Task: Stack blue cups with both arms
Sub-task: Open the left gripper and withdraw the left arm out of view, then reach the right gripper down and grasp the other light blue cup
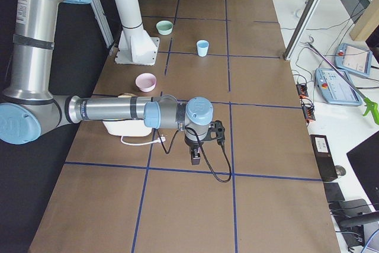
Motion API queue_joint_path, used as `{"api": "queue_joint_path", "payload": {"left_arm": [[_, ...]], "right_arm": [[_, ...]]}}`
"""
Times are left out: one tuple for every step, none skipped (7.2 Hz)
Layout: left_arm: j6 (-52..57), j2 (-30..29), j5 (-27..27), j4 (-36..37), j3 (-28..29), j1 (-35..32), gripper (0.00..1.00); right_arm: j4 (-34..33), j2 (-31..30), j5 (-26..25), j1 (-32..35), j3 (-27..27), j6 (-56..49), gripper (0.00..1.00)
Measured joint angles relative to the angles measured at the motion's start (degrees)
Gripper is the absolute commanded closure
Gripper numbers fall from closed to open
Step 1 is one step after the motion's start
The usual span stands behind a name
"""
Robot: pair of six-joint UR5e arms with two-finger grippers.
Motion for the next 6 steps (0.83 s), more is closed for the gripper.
{"api": "queue_joint_path", "payload": {"left_arm": [[7.4, 3.6, -0.4, -0.1, 1.9, -5.2, 0.0], [12.7, 7.1, -0.7, -0.2, 3.5, -9.7, 0.0], [15.1, 10.9, -1.3, -0.4, 4.3, -13.4, 0.0], [14.7, 14.0, -2.4, -0.6, 3.9, -15.5, 0.0], [13.0, 16.2, -3.5, -0.9, 2.9, -16.4, 0.0], [11.8, 17.4, -4.0, -1.0, 1.9, -16.7, 0.0]], "right_arm": [[0.0, 0.3, 0.0, 0.0, 0.1, 0.6, 0.0], [0.0, 0.7, 0.0, 0.0, 0.4, 1.7, 0.0], [0.0, 1.0, 0.0, -0.2, 0.9, 2.9, 0.0], [0.0, 1.0, 0.0, -0.6, 1.6, 4.6, 0.0], [0.1, 1.1, 0.0, -1.7, 2.9, 7.3, 0.0], [2.0, 0.9, -0.1, -3.8, 3.9, 11.9, 0.0]]}}
